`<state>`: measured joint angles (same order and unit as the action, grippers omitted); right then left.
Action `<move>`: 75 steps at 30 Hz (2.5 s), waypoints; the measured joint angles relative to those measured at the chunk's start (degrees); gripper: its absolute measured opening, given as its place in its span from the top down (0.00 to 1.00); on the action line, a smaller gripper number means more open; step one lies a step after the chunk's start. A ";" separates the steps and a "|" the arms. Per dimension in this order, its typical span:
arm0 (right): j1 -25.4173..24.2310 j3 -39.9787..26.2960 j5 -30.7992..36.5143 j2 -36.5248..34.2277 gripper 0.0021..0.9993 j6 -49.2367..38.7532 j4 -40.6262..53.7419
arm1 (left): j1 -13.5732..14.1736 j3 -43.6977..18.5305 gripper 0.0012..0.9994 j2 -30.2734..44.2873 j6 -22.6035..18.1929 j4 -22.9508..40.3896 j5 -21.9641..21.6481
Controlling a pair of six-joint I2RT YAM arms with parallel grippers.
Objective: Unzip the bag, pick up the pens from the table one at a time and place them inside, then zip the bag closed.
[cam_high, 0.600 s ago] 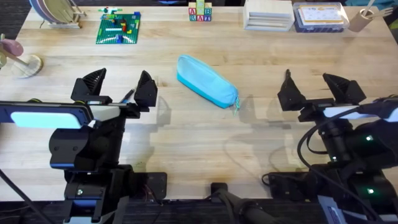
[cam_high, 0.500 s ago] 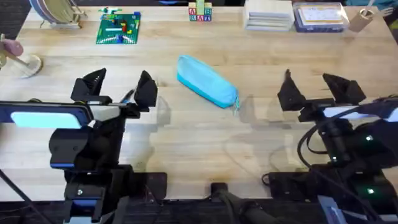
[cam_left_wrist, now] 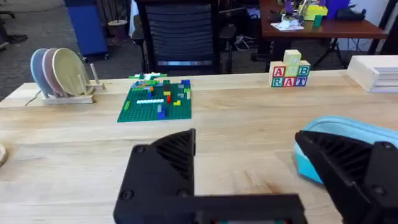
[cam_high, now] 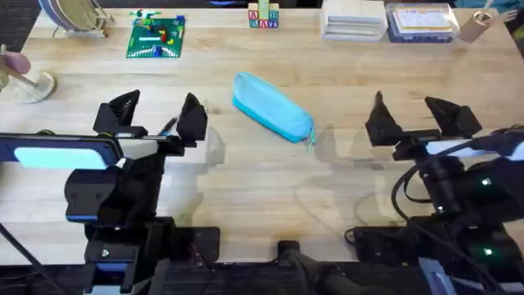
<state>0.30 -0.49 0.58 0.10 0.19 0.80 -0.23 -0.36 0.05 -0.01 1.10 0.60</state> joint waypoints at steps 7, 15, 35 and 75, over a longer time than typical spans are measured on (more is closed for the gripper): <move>0.00 0.02 -0.01 0.00 0.00 0.70 -0.47 | -0.01 0.00 0.01 0.00 -0.02 -0.01 0.00; 0.00 -2.06 -0.15 0.00 0.00 4.37 1.23 | -0.02 -1.47 0.01 0.00 -0.07 6.53 -0.22; 0.00 -28.39 -0.28 -15.26 0.00 4.94 21.31 | -0.02 -27.56 0.01 20.35 -0.42 20.50 -0.50; 0.01 -49.64 -0.45 -52.72 0.00 1.90 42.88 | -0.02 -60.42 0.01 63.87 -3.67 43.50 -0.20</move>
<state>0.31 -50.13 0.13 -52.62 2.09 43.68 -0.25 -60.78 63.92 -3.68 44.60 0.40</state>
